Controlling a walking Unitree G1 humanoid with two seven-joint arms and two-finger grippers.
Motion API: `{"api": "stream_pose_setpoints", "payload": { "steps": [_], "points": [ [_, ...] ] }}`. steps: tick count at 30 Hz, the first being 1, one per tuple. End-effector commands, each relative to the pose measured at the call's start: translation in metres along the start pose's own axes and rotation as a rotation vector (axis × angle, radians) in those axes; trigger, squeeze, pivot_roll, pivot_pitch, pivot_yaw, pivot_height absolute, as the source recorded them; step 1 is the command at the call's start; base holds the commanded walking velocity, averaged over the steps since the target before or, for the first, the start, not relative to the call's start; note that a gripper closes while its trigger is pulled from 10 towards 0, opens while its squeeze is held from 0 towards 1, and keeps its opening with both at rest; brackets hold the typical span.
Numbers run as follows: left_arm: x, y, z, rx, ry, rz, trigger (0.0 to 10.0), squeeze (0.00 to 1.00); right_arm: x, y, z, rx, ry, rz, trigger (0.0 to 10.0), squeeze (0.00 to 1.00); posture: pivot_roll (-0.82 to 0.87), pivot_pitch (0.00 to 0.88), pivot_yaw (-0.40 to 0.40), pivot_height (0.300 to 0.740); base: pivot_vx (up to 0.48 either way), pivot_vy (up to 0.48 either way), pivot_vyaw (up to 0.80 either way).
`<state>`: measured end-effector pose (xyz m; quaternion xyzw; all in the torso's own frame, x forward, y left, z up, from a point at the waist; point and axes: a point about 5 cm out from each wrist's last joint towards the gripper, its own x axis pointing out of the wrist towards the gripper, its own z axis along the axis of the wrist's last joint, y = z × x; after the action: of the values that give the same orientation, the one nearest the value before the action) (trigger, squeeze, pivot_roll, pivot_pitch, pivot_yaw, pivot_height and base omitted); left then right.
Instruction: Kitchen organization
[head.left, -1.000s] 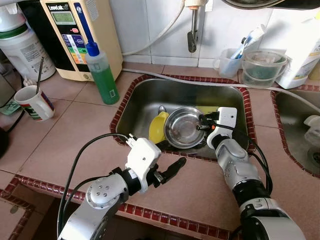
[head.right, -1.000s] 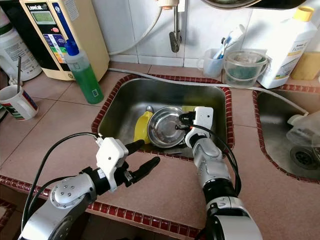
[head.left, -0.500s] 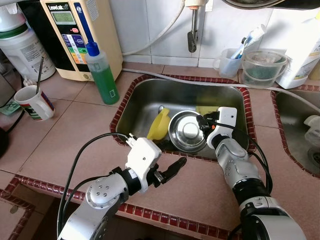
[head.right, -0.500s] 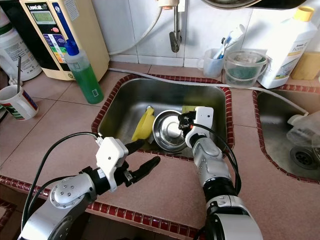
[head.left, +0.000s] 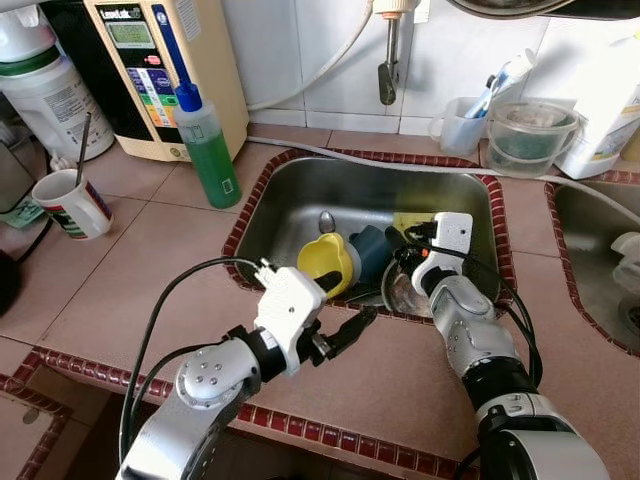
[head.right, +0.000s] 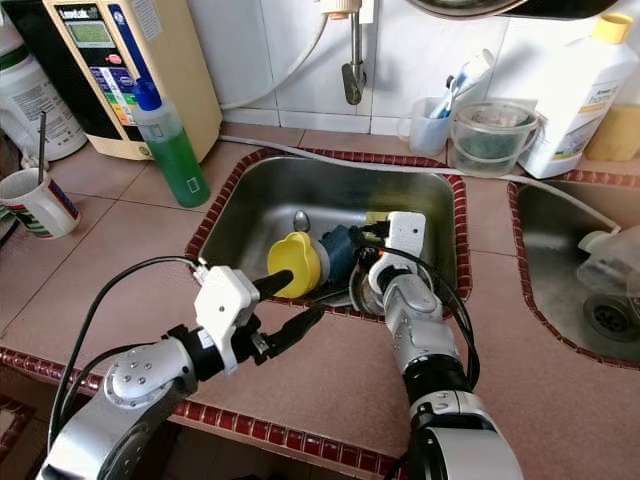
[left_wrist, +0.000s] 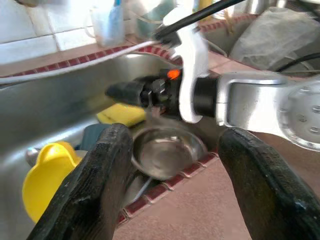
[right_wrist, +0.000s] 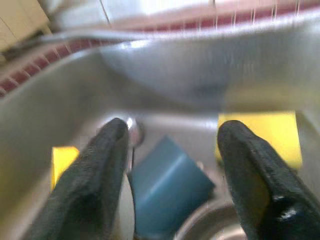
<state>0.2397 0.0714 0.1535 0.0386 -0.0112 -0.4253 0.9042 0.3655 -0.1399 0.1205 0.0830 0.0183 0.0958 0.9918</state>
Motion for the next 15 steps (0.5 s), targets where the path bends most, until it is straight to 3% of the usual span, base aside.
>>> {"api": "stream_pose_setpoints", "payload": {
  "steps": [1,5,8,9,12,15],
  "points": [
    [-0.001,0.009,-0.002,0.016,0.007,0.046,10.0,0.0,0.0,0.005,0.007,-0.032,-0.057,0.015,10.0,1.0,-0.05,0.067,0.084,0.74,0.0,0.0,0.0],
    [0.0,0.027,-0.003,-0.002,-0.01,0.148,10.0,0.0,-0.003,0.009,0.021,-0.038,-0.188,-0.001,10.0,1.0,-0.03,0.045,0.053,0.74,0.0,0.0,0.0],
    [-0.002,0.039,-0.006,-0.039,-0.012,0.231,10.0,0.0,-0.006,0.014,0.029,0.015,-0.271,0.003,10.0,1.0,-0.02,0.035,0.04,0.74,0.0,0.0,0.0],
    [-0.002,0.039,-0.006,-0.039,-0.012,0.231,10.0,0.0,-0.006,0.014,0.029,0.015,-0.271,0.003,10.0,1.0,-0.02,0.035,0.04,0.74,0.0,0.0,0.0],
    [-0.008,0.065,-0.018,-0.081,0.005,0.437,10.0,0.0,-0.01,0.016,0.033,0.042,-0.321,-0.009,10.0,1.0,0.0,0.02,0.015,0.74,0.0,0.0,0.0],
    [-0.011,0.07,-0.02,-0.087,0.001,0.487,10.0,0.0,-0.012,0.019,0.033,0.034,-0.326,-0.007,10.0,1.0,0.01,0.01,0.0,0.74,0.0,0.0,0.0]
  ]
}}
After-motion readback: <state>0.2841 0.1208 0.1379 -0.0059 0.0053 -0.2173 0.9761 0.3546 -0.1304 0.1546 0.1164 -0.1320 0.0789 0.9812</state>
